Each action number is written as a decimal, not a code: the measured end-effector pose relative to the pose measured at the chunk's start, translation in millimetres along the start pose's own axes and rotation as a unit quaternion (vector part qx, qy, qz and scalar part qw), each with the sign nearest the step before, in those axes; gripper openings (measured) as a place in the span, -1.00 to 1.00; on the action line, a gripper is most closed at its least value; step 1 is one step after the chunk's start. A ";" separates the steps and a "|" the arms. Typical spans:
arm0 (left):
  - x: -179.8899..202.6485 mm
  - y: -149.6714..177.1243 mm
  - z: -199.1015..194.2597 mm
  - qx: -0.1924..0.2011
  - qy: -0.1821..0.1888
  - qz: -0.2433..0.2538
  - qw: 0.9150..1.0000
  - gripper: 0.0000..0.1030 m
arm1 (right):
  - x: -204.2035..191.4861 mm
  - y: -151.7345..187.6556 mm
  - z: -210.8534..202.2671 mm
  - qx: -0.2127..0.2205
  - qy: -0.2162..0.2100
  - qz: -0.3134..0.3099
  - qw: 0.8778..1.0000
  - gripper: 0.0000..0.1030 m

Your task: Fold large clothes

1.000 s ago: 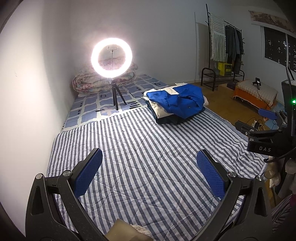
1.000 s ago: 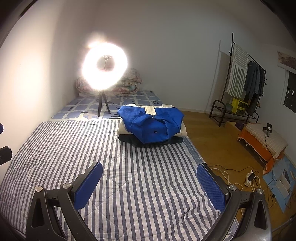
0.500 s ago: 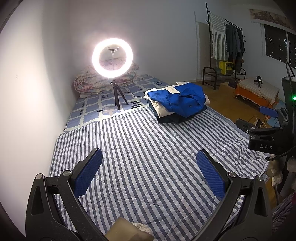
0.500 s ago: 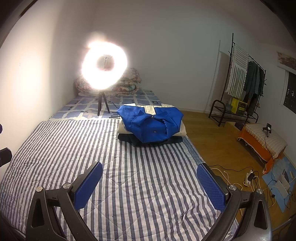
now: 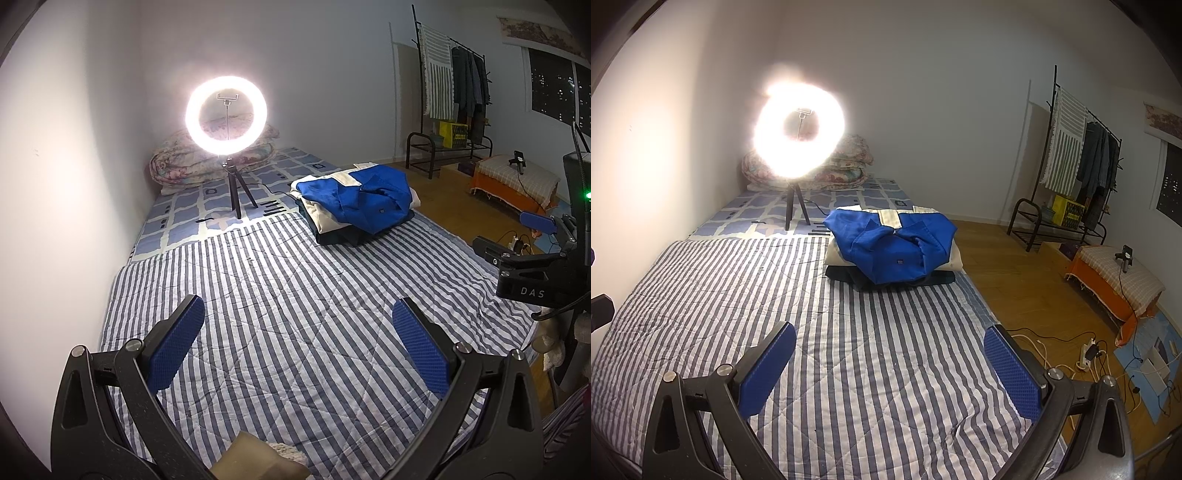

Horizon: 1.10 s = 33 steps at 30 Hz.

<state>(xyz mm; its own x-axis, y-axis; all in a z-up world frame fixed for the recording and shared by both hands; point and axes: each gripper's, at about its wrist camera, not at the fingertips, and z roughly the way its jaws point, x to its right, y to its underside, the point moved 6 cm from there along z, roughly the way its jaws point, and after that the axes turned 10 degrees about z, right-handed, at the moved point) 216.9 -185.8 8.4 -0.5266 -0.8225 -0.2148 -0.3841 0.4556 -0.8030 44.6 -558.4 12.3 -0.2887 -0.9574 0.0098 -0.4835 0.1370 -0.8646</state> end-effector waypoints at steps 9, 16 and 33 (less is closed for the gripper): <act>0.7 0.7 -0.2 -0.002 0.000 0.000 1.000 1.00 | -0.3 0.8 -0.4 -0.001 0.000 -0.001 1.000 0.99; -1.2 2.4 0.4 0.000 -0.004 -0.001 1.000 1.00 | 0.2 2.7 -1.0 -0.001 0.000 -0.001 1.000 0.99; -1.9 3.7 0.2 -0.003 -0.001 -0.002 1.000 1.00 | 0.9 3.4 -1.2 -0.001 0.001 -0.004 1.000 0.99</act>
<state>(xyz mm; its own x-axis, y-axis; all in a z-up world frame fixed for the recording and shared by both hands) 216.6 -182.6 5.7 -0.5232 -0.8253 -0.2124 -0.3909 0.4539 -0.8008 41.7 -558.5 10.0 -0.2871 -0.9578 0.0171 -0.4872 0.1306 -0.8635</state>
